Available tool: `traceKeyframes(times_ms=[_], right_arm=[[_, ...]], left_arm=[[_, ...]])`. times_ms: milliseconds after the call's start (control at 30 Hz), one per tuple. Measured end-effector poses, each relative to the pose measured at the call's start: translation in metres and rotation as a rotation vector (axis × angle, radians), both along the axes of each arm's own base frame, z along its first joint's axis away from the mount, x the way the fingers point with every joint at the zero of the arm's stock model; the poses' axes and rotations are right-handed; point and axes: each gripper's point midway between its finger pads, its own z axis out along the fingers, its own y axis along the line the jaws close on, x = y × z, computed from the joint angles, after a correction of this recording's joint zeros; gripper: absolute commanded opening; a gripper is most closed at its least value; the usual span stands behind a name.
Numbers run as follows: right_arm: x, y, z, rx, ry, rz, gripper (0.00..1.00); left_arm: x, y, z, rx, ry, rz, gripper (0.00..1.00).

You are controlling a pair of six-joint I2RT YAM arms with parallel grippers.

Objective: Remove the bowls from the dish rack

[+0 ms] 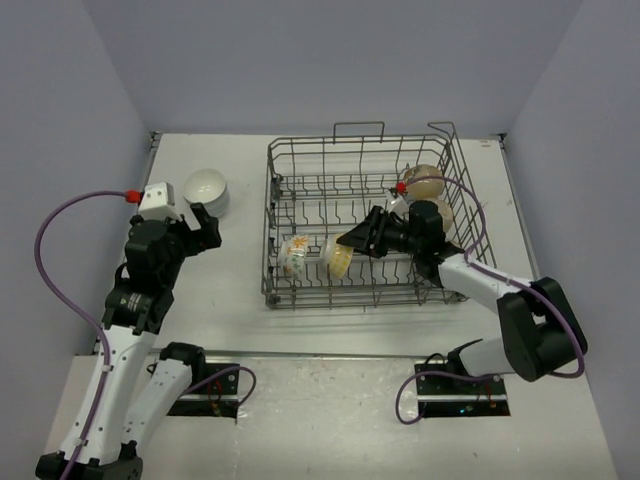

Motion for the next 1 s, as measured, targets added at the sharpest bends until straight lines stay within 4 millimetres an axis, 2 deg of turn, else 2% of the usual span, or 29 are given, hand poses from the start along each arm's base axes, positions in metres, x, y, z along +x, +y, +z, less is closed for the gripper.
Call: traceKeyframes(times_ms=[300,333,433,567,700,900,1000], right_arm=[[-0.0048,0.0065,-0.0022,0.082,0.013,0.058,0.38],[-0.0053,0.0069,-0.0019,0.088,0.012,0.062,0.32],[-0.0047,0.0064,-0.0046,0.101,0.025,0.067,0.23],[-0.0039,0.0069,-0.0048,0.119,0.038,0.071,0.20],[-0.0049,0.0075,-0.0037,0.138,0.059,0.075,0.08],[-0.0070,0.0087,-0.0005,0.165,0.077,0.081,0.00],[-0.0067,0.0091,0.0015,0.172,0.078,0.080,0.00]], left_arm=[[0.0007,-0.0026,-0.0020,-0.003,0.007,-0.013,1.00],[0.0009,-0.0029,-0.0023,-0.003,0.009,-0.015,1.00],[0.0013,-0.0036,-0.0033,-0.004,0.013,-0.018,1.00],[0.0019,-0.0040,-0.0042,-0.004,0.017,-0.020,1.00],[0.0026,-0.0046,-0.0056,-0.004,0.022,-0.022,1.00],[0.0031,-0.0047,-0.0065,-0.003,0.026,-0.023,1.00],[0.0031,-0.0047,-0.0066,-0.003,0.026,-0.022,1.00]])
